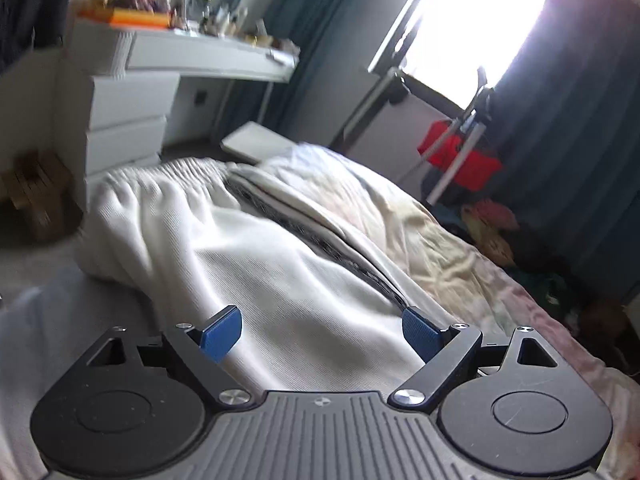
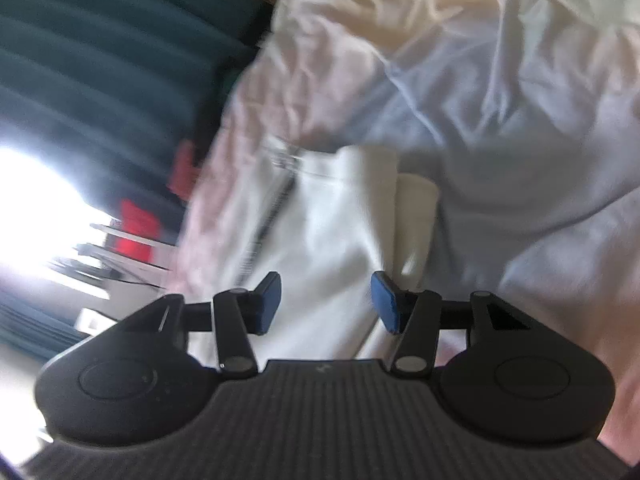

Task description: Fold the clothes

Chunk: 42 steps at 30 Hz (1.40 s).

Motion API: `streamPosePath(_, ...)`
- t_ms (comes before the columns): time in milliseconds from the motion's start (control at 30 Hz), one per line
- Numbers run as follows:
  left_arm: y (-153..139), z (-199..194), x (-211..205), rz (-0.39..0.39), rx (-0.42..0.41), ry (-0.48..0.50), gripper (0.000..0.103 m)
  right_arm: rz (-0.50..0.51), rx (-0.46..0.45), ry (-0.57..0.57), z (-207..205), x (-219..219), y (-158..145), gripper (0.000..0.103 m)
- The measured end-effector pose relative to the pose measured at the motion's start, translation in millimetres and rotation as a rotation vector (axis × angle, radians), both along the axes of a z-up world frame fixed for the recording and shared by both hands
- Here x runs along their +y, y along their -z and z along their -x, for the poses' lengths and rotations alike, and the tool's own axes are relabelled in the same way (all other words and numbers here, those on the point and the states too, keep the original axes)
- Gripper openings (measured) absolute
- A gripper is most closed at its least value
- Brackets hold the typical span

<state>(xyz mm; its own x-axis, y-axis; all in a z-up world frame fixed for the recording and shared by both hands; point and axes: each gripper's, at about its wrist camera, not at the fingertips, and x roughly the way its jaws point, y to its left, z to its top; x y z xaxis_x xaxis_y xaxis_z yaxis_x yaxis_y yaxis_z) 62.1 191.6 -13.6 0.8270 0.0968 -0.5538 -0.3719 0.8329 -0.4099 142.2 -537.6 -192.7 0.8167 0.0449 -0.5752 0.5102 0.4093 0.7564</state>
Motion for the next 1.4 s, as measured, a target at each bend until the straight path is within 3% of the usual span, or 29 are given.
streamPosePath(100,3.3,-4.3,0.9,0.002,0.008,0.011,0.089,0.019,0.021,0.006,-3.1,0.2,2.1,0.050)
streamPosePath(233,9.8,-7.0,7.6,0.004,0.017,0.016,0.089,-0.054,-0.005,0.033,6.5,-2.6,10.6,0.051)
streamPosePath(433,7.1,-6.3,5.0,-0.068,-0.011,-0.029,0.089,-0.168,-0.044,0.074,21.7,-7.0,23.6,0.053)
streamPosePath(567,4.8,-6.8,1.6,-0.089,-0.017,-0.021,0.089,-0.077,-0.058,0.048,4.5,-6.6,20.8,0.052)
streamPosePath(600,5.2,-7.2,1.4,-0.089,-0.016,-0.017,0.089,-0.029,-0.049,0.053,1.5,-5.1,15.6,0.045)
streamPosePath(633,5.6,-7.7,1.2,-0.088,-0.015,-0.013,0.089,0.023,-0.034,0.061,-0.2,-2.9,10.0,0.025)
streamPosePath(700,6.5,-8.6,0.9,-0.088,-0.012,-0.006,0.089,0.125,-0.002,0.078,-3.4,1.6,-1.1,0.006)
streamPosePath(833,8.3,-10.5,0.2,-0.087,-0.008,0.009,0.089,0.188,-0.068,0.165,19.6,3.6,-24.7,0.005)
streamPosePath(967,9.7,-9.6,4.2,-0.067,-0.006,0.006,0.089,0.117,-0.038,0.202,35.4,-3.7,-18.3,0.005)
streamPosePath(1033,10.3,-8.0,8.9,-0.048,-0.003,-0.003,0.089,0.083,0.000,0.181,37.1,-8.3,-6.0,0.008)
streamPosePath(1167,12.4,-4.9,15.3,-0.010,0.002,-0.016,0.089,-0.074,-0.016,0.181,45.1,-15.6,11.6,0.017)
streamPosePath(1233,12.6,-4.4,15.0,-0.012,0.008,-0.018,0.089,-0.122,-0.023,0.175,50.4,-14.5,14.7,0.051)
streamPosePath(1300,13.1,-5.2,13.4,-0.017,0.014,-0.011,0.089,-0.152,-0.046,0.149,52.6,-9.3,15.9,0.066)
streamPosePath(1400,15.0,-9.5,8.2,-0.036,0.027,0.001,0.089,-0.143,-0.056,0.101,46.9,-1.1,12.6,0.067)
